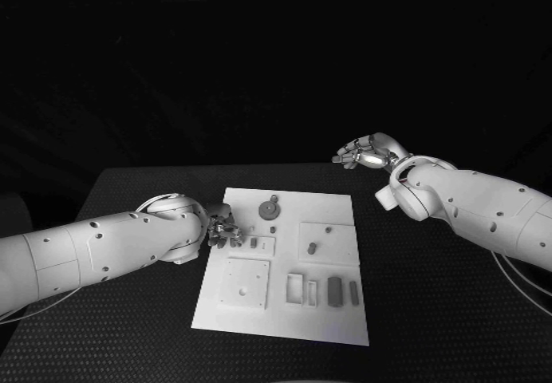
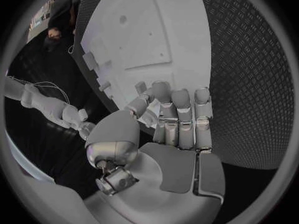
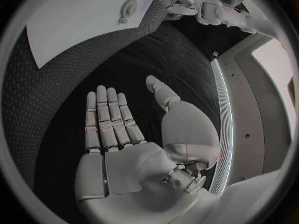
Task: Assemble the parts on the task board
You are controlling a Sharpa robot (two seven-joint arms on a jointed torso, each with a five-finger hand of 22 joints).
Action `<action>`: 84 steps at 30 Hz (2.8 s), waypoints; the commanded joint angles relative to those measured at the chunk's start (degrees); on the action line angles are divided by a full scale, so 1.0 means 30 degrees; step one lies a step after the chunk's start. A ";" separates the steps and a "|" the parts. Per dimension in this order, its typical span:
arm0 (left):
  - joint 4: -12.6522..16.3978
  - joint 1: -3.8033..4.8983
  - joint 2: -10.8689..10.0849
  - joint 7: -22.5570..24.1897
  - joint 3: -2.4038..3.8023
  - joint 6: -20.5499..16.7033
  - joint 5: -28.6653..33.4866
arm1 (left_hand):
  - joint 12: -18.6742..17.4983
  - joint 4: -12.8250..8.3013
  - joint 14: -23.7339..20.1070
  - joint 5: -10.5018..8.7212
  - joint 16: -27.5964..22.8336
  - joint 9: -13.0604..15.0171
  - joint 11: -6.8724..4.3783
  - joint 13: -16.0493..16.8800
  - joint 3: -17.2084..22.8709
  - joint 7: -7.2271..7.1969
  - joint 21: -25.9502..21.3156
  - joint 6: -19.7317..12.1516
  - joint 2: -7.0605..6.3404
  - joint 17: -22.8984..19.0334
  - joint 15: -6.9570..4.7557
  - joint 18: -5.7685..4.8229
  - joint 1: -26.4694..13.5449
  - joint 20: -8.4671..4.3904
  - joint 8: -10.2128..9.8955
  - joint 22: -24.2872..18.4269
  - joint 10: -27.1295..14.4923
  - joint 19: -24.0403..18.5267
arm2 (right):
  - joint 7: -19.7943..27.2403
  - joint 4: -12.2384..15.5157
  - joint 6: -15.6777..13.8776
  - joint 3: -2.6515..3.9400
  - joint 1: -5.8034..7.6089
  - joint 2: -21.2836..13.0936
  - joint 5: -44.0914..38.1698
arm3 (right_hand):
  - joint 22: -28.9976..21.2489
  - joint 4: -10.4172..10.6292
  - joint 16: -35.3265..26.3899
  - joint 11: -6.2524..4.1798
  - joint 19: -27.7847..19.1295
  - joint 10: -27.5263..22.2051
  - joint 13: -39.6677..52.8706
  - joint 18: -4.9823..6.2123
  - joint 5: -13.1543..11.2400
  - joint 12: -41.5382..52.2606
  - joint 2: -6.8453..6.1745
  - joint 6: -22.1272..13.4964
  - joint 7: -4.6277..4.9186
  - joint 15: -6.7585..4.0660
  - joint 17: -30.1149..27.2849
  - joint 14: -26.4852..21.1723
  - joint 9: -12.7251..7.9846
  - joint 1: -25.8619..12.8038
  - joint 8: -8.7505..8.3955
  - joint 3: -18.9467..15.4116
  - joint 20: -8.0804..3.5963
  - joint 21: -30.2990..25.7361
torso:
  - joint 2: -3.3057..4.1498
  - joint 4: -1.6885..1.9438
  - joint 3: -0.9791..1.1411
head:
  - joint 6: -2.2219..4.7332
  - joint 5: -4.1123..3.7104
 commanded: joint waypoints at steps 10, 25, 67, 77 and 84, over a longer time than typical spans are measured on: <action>0.0116 -0.0287 0.0062 -0.0137 -0.0061 0.0109 -0.1196 | 0.0150 0.0011 0.0051 0.0115 0.0154 0.0025 -0.0169 0.0070 0.0136 -0.0616 0.0119 0.0721 0.0052 -0.0040 -0.0204 -0.0082 0.0041 -0.2156 0.0105 0.0456 -0.0021 0.0166 | 0.0159 0.0044 0.0244 0.0009 -0.0010 -0.0025 0.0030 | 0.0034 0.0054 0.0132 0.0016 -0.0051 0.0128 -0.0045 0.0160 0.0142 0.0087 0.0053 -0.0034 0.0287 0.0010 -0.0033 -0.0107 -0.0029 -0.0191 0.0082 0.0024 0.0117 -0.0089 | 0.0006 -0.0015 0.0009 | -0.0059 -0.0050; 0.0196 -0.0313 0.0095 -0.0232 -0.0078 0.0702 -0.1368 | 0.0812 0.0193 0.0230 0.0588 0.0794 0.0251 -0.0308 0.0363 0.0218 -0.0764 0.0513 0.1119 -0.0229 -0.0058 -0.0347 -0.0080 -0.0329 -0.2283 0.0235 0.0444 0.0107 0.0229 | 0.0150 0.0048 0.0242 0.0009 -0.0011 -0.0025 0.0032 | 0.0042 0.0044 0.0142 0.0015 -0.0055 0.0125 -0.0074 0.0168 0.0160 0.0098 0.0051 -0.0035 0.0286 0.0008 -0.0051 -0.0114 -0.0041 -0.0206 0.0084 0.0030 0.0121 -0.0097 | 0.0002 -0.0002 0.0007 | -0.0106 -0.0045; -0.0113 -0.0319 0.0254 -0.0349 -0.0076 0.0878 -0.1260 | 0.2133 0.1335 0.0102 -0.0705 0.1975 0.0569 -0.0481 0.0573 0.0056 -0.0945 0.1219 0.1596 -0.1520 -0.0535 -0.0623 0.0017 -0.1283 -0.2534 0.0120 0.0368 -0.0189 0.0208 | 0.0143 0.0149 0.0245 0.0009 -0.0015 -0.0082 0.0032 | 0.0068 0.0026 0.0174 0.0015 -0.0064 0.0121 -0.0149 0.0189 0.0173 0.0130 0.0051 -0.0039 0.0287 0.0007 -0.0099 -0.0129 -0.0074 -0.0205 0.0091 0.0056 0.0135 -0.0112 | -0.0005 -0.0008 -0.0002 | -0.0140 -0.0079; -0.0141 -0.0319 0.0247 -0.0333 -0.0076 0.0843 -0.1209 | 0.2179 0.2010 0.0055 -0.1564 0.2055 0.0638 -0.0477 0.0405 0.0036 -0.0939 0.1204 0.1570 -0.2453 -0.0751 -0.0649 0.0035 -0.1460 -0.2571 0.0049 0.0360 -0.0222 0.0185 | 0.0137 0.0138 0.0253 0.0009 -0.0015 -0.0084 0.0034 | 0.0073 0.0023 0.0179 0.0016 -0.0065 0.0121 -0.0161 0.0192 0.0172 0.0135 0.0045 -0.0041 0.0288 0.0006 -0.0107 -0.0132 -0.0080 -0.0203 0.0092 0.0058 0.0137 -0.0114 | -0.0001 0.0003 0.0003 | -0.0162 -0.0103; -0.0192 -0.0319 0.0221 -0.0389 -0.0074 0.0723 -0.1209 | 0.2197 0.2075 0.0052 -0.1666 0.2079 0.0655 -0.0477 0.0375 0.0044 -0.0939 0.1211 0.1568 -0.2615 -0.0792 -0.0661 0.0038 -0.1425 -0.2580 0.0039 0.0363 -0.0221 0.0187 | 0.0132 0.0129 0.0244 0.0009 -0.0015 -0.0091 0.0034 | 0.0077 0.0023 0.0184 0.0017 -0.0067 0.0121 -0.0173 0.0194 0.0170 0.0141 0.0042 -0.0041 0.0289 0.0006 -0.0115 -0.0135 -0.0084 -0.0202 0.0093 0.0060 0.0140 -0.0117 | 0.0000 -0.0001 0.0004 | -0.0169 -0.0102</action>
